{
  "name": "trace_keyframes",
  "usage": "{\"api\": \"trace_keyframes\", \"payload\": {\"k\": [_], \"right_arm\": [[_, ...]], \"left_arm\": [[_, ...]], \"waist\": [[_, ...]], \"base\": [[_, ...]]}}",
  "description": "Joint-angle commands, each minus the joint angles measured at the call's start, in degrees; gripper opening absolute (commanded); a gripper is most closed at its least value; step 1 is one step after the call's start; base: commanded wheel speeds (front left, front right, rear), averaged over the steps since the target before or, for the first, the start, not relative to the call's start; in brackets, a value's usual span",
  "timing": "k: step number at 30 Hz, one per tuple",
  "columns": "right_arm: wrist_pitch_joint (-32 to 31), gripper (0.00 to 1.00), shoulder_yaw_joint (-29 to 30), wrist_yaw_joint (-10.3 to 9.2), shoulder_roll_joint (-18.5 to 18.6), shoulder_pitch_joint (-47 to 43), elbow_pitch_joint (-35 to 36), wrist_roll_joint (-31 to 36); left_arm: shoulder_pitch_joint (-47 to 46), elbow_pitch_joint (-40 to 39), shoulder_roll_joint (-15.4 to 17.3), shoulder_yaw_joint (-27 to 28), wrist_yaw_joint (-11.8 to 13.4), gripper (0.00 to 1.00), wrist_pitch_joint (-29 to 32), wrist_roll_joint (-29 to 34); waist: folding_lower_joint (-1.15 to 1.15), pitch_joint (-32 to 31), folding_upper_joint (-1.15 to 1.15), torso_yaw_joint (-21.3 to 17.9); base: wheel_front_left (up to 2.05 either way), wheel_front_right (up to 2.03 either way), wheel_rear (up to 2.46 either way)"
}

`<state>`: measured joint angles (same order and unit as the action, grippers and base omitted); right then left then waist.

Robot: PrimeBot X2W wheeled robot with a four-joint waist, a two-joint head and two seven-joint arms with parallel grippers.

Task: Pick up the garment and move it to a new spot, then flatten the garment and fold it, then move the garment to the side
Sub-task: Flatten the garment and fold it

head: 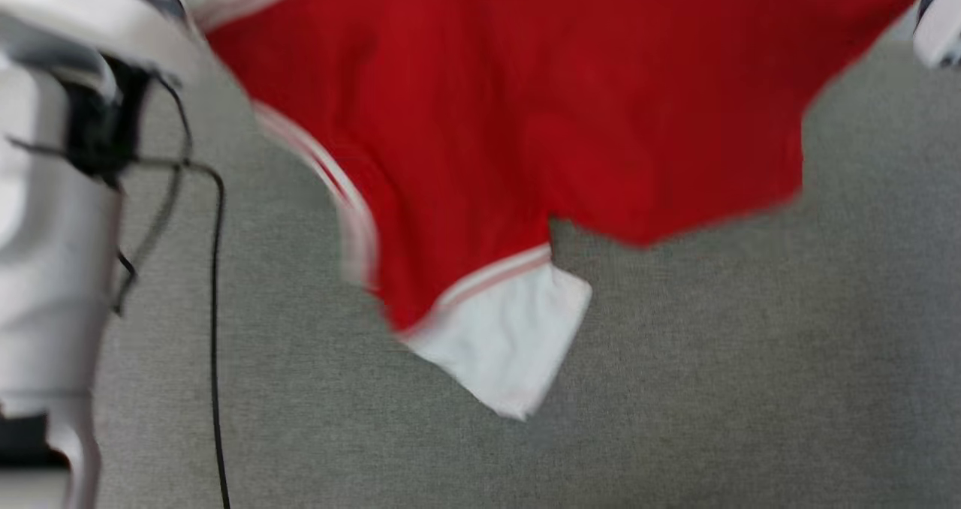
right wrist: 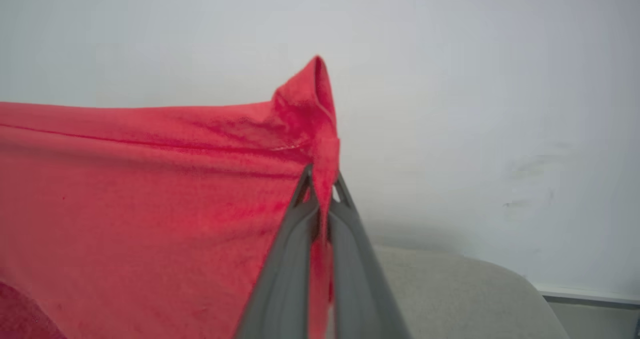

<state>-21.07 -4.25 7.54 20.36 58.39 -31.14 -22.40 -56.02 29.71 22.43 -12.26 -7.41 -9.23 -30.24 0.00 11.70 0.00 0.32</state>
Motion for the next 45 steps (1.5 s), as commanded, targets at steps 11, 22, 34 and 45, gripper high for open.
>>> {"api": "trace_keyframes", "payload": {"k": [11, 22, 34, 45], "right_arm": [[4.99, 0.0, 4.02, -0.13, -1.17, 22.07, -1.55, 6.51], [8.75, 0.0, 2.6, -0.14, -2.14, 30.93, -7.01, 7.56], [14.19, 0.0, -4.36, -0.1, -3.85, 26.34, -18.21, 2.3], [17.97, 0.0, -12.95, -0.08, -1.54, 4.24, -18.69, -7.16]], "left_arm": [[-27.47, 10.58, 4.57, 1.33, 0.15, 0.0, 0.8, 0.94], [-36.9, 20.69, 5.23, -2.17, 0.03, 0.0, 1.63, -1.47], [-27.91, 23.08, 2.73, -9.86, -0.02, 0.0, 0.4, -12.89], [-3.04, 17.01, 3.52, -17.84, -0.02, 0.0, -3.84, -23.93]], "waist": [[0.0, 13.69, 0.0, -1.82], [0.0, 20.6, 0.0, -0.96], [0.0, 23.19, 0.0, 0.29], [0.0, 12.98, 0.0, 0.77]], "base": [[0.0, 0.0, 0.0], [0.0, 0.0, 0.0], [0.0, 0.0, 0.0], [0.0, 0.0, 0.0]]}}
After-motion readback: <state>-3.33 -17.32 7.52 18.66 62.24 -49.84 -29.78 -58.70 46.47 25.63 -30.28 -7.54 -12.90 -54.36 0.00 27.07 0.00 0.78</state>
